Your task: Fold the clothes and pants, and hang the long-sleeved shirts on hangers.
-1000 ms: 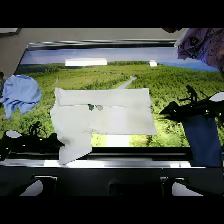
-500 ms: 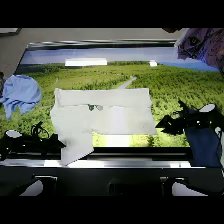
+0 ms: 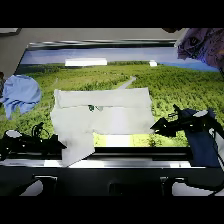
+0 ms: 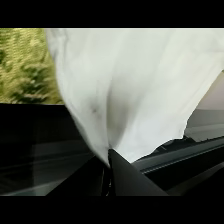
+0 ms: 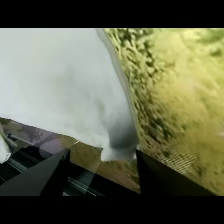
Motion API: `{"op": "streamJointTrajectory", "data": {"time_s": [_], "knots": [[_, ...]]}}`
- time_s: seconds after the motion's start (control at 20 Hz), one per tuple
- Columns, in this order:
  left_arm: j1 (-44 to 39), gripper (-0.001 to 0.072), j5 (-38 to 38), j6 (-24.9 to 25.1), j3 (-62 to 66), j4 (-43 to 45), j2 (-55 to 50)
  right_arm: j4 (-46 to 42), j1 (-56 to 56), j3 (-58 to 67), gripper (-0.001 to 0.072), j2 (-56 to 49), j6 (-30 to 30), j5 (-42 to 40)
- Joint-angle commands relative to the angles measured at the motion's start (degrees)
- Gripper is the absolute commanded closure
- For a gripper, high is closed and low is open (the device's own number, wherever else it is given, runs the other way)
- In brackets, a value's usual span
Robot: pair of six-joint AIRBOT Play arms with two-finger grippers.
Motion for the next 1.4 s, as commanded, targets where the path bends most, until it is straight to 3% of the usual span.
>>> {"op": "streamJointTrajectory", "data": {"time_s": [0.0, 0.15, 0.2, 0.25, 0.3, 0.5, 0.75, 0.85, 1.1, 1.35], "knots": [[-0.04, 0.0689, -0.2, 0.04, 0.07, 0.02, -0.02, -0.15, 0.15, -0.17, 0.0209, -0.39, -0.81, -1.84], [-0.02, 0.0689, -0.17, 0.04, 0.07, 0.02, -0.02, 0.02, 3.56, -0.17, 0.0244, -0.46, -1.05, -3.3], [-0.04, 0.0689, -0.17, 0.04, 0.07, 0.02, -0.02, 0.04, 5.27, -0.17, 0.038, -0.59, -1.05, -4.26], [-0.02, 0.0689, -0.17, 0.04, 0.11, 0.02, -0.02, -0.07, 6.67, -0.11, 0.0585, -0.57, -1.07, -5.25], [-0.02, 0.0689, -0.22, 0.02, 0.35, 0.07, 0.04, 0.26, 7.26, -0.02, 0.0685, -0.46, -1.03, -5.55], [0.02, 0.0691, -2.19, -2.58, 7.15, 0.5, 2.01, -0.76, 7.04, 0.52, 0.0684, 4.98, 3.54, -4.46], [0.0, 0.0691, -7.69, -16.72, 15.13, 8.72, 12.63, -8.87, 7.06, 0.61, 0.0684, 16.59, 16.35, 5.09], [-0.11, 0.0691, -11.5, -19.69, 15.17, 10.86, 19.28, -10.99, 7.06, 0.59, 0.0684, 21.11, 19.63, 9.57], [-0.11, 0.0692, -14.62, -23.04, 15.19, 12.24, 32.39, -11.85, 7.06, 0.59, 0.0684, 30.4, 24.98, 17.38], [-0.11, 0.0692, -8.94, -19.85, 15.8, 6.93, 28.24, -11.67, 7.06, 0.61, 0.0684, 30.69, 23.82, 13.09]]}}
